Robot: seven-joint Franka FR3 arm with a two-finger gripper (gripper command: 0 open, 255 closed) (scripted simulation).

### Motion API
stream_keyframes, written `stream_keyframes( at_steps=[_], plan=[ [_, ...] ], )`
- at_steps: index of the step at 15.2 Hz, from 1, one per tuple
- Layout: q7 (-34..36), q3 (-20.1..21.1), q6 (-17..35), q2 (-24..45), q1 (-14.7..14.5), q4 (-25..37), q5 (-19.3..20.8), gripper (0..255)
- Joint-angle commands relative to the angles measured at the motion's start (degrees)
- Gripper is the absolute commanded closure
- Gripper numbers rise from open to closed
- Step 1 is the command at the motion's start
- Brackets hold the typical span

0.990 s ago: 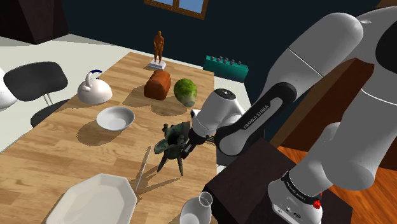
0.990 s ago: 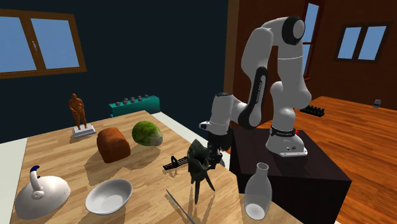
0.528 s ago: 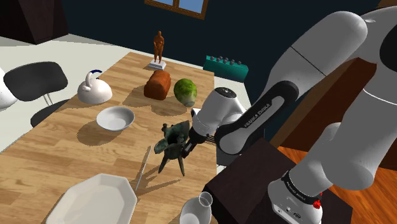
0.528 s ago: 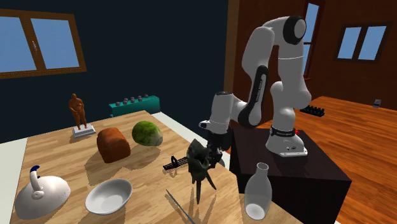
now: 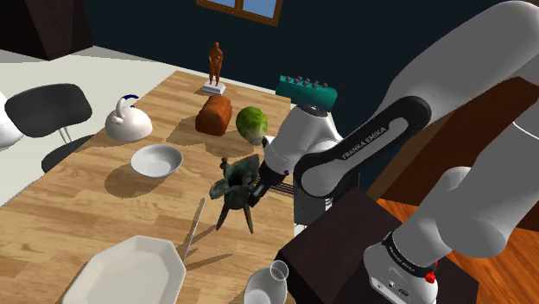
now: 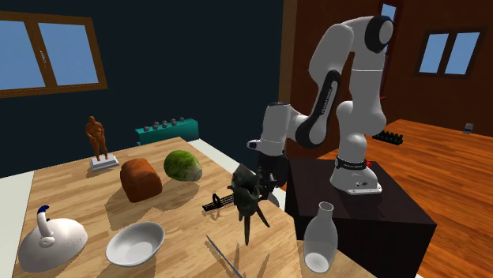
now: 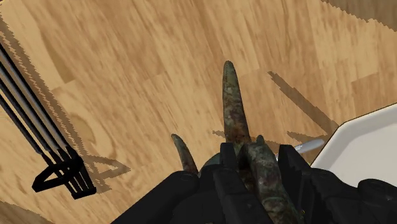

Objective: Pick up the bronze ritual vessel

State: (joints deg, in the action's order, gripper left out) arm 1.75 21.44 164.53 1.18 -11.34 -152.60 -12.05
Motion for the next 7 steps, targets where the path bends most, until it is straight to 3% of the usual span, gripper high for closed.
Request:
stream_keyframes(
  at_steps=[1,7],
  plan=[
    [-0.6,0.1,-1.9,-1.9,0.0,0.0,-1.0,255],
    [-1.3,0.0,-5.9,-5.7,-0.2,0.4,-2.4,255]
  ],
)
